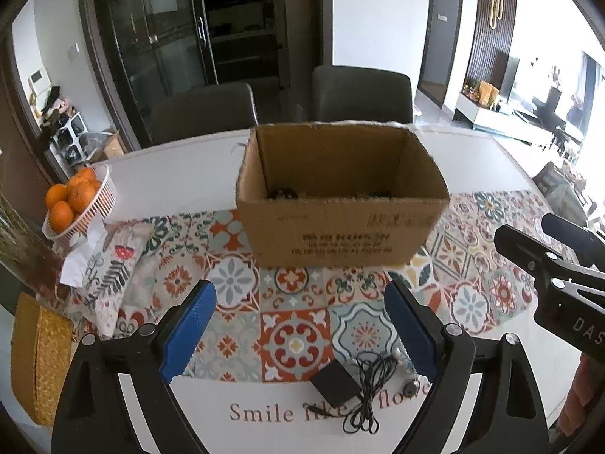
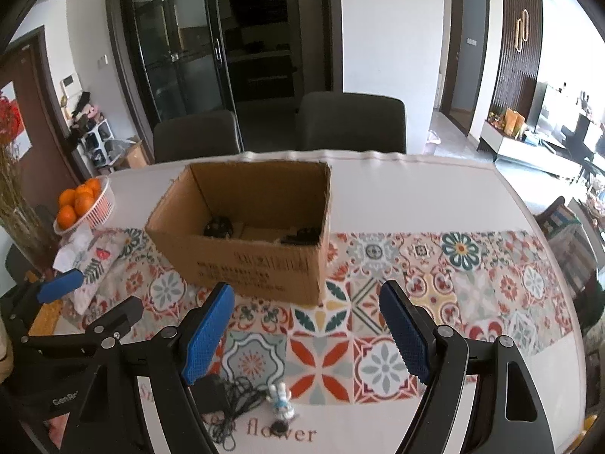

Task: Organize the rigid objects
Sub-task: 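Withdraw both grippers and lower toward the black adapter and figurine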

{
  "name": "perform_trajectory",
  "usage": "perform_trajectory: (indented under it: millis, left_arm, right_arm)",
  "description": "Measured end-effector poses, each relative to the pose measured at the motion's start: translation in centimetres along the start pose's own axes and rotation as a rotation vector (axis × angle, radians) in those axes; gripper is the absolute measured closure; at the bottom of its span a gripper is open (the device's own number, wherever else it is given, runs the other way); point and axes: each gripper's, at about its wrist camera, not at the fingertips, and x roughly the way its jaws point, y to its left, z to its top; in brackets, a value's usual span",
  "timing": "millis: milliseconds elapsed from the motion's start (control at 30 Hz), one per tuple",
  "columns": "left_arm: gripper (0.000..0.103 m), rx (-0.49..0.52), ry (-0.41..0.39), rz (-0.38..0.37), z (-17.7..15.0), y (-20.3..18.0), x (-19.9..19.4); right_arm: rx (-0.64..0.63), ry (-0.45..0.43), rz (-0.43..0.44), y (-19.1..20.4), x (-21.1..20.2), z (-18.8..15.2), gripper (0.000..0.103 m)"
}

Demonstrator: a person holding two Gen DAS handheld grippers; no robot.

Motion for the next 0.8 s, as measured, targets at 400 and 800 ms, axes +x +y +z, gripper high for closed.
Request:
perform_trajectory:
  millis: [400,800]
  left_arm:
    - [0.012,0.044,0.095,-0.025,-3.0,-1.3,2.0]
    - [0.012,0.089,0.211,-0.058,-6.7,-2.6,3.9]
  right_arm:
    - [0.001,0.100,-0.002,-0.4,1.3,-3.7,0.024]
    - [0.000,0.215,0.022,-0.9,3.0,-7.3,0.025]
